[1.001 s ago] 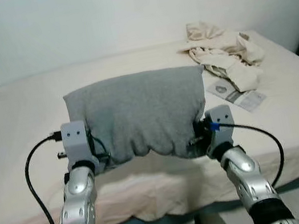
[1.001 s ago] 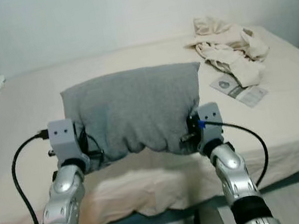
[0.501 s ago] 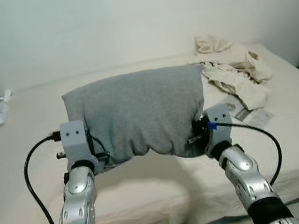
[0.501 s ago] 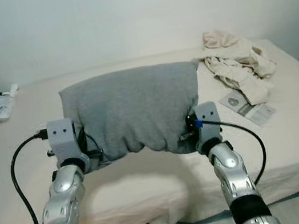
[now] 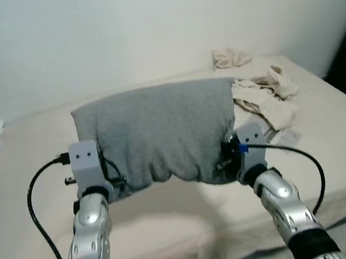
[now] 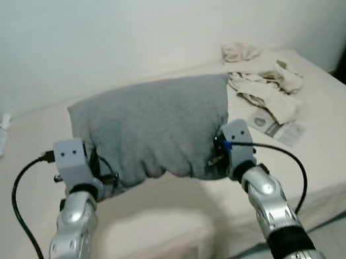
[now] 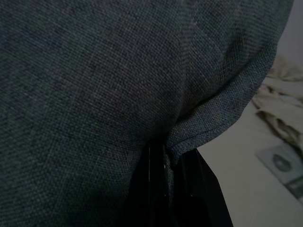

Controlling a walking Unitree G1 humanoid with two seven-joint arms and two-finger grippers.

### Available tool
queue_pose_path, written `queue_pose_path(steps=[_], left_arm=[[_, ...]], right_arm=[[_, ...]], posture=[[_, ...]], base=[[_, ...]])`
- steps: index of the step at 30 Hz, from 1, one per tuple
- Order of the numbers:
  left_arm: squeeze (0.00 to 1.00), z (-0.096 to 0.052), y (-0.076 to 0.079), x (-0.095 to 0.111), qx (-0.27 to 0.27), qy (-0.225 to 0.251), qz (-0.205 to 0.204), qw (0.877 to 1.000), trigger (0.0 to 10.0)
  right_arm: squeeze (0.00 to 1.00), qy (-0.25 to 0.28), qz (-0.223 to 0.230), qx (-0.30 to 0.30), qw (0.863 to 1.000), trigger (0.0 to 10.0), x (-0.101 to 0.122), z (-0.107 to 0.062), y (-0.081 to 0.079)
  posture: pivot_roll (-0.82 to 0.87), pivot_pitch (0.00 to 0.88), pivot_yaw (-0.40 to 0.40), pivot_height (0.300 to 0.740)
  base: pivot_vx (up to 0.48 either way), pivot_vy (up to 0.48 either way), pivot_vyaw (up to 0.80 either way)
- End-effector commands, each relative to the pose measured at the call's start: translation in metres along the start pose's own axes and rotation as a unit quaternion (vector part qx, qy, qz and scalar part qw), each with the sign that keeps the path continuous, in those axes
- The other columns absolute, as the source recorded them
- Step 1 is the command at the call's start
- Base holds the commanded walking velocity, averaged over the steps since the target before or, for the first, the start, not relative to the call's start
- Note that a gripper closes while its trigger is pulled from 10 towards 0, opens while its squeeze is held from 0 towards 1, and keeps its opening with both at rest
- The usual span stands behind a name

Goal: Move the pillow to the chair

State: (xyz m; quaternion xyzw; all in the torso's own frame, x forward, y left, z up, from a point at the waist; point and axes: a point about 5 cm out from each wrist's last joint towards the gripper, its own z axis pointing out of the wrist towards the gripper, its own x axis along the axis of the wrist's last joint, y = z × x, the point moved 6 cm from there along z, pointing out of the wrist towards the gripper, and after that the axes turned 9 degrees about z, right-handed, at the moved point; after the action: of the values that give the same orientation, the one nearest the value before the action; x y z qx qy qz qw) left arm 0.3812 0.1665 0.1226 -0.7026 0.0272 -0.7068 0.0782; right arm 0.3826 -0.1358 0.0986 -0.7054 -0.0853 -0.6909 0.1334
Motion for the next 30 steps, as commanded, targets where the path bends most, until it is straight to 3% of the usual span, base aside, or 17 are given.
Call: queue_pose_path(steps=[1, 5, 11, 18, 24, 26, 27, 29, 30], left_arm=[[0.0, 0.001, 0.012, 0.012, -0.017, 0.026, -0.002, 1.0, 10.0], [0.0, 0.0, 0.008, 0.011, -0.008, 0.027, 0.0, 1.0, 10.0], [0.0, -0.001, 0.003, 0.003, 0.001, 0.016, 0.018, 1.0, 10.0], [0.0, -0.002, -0.001, 0.003, 0.003, 0.017, 0.016, 1.0, 10.0], [0.0, -0.004, -0.002, -0.005, -0.013, 0.01, 0.031, 0.999, 10.0], [0.0, -0.008, -0.002, -0.033, -0.028, -0.027, 0.071, 0.997, 10.0], [0.0, -0.008, -0.002, -0.033, -0.028, -0.027, 0.071, 0.997, 10.0], [0.0, -0.02, -0.004, -0.077, -0.052, -0.089, 0.128, 0.986, 10.0], [0.0, -0.02, -0.004, -0.077, -0.052, -0.089, 0.128, 0.986, 10.0]], right_arm=[[0.0, 0.017, -0.013, 0.032, 0.999, 10.0, 0.009, 0.005, -0.018], [0.0, 0.013, -0.034, 0.014, 0.999, 10.0, 0.009, 0.007, -0.011], [0.0, -0.001, -0.057, 0.017, 0.998, 10.0, 0.003, 0.007, -0.015], [0.0, -0.033, -0.028, 0.028, 0.999, 10.0, -0.016, 0.005, -0.022], [0.0, -0.079, -0.042, 0.042, 0.995, 10.0, -0.041, 0.003, -0.031], [0.0, -0.138, -0.054, 0.044, 0.988, 10.0, -0.071, -0.005, -0.031], [0.0, -0.138, -0.054, 0.044, 0.988, 10.0, -0.071, -0.005, -0.031], [0.0, -0.201, -0.118, 0.043, 0.972, 10.0, -0.106, -0.02, -0.028], [0.0, -0.201, -0.118, 0.043, 0.972, 10.0, -0.106, -0.02, -0.028]], posture=[[-0.04, 0.047, -0.025, 0.698], [-0.04, 0.045, -0.03, 0.716], [-0.05, 0.043, -0.032, 0.716], [-0.05, 0.038, -0.045, 0.716], [-0.04, 0.035, -0.049, 0.716], [-0.04, 0.033, -0.049, 0.716], [-0.04, 0.033, -0.049, 0.716], [-0.04, 0.04, -0.052, 0.716], [-0.04, 0.04, -0.052, 0.716]], base=[[0.0, 0.0, 0.0], [0.0, 0.0, 0.0], [0.0, 0.0, 0.0], [0.0, 0.0, 0.0], [0.0, 0.0, 0.0], [0.0, 0.0, 0.0], [0.0, 0.0, 0.0], [0.0, 0.0, 0.0], [0.0, 0.0, 0.0]])
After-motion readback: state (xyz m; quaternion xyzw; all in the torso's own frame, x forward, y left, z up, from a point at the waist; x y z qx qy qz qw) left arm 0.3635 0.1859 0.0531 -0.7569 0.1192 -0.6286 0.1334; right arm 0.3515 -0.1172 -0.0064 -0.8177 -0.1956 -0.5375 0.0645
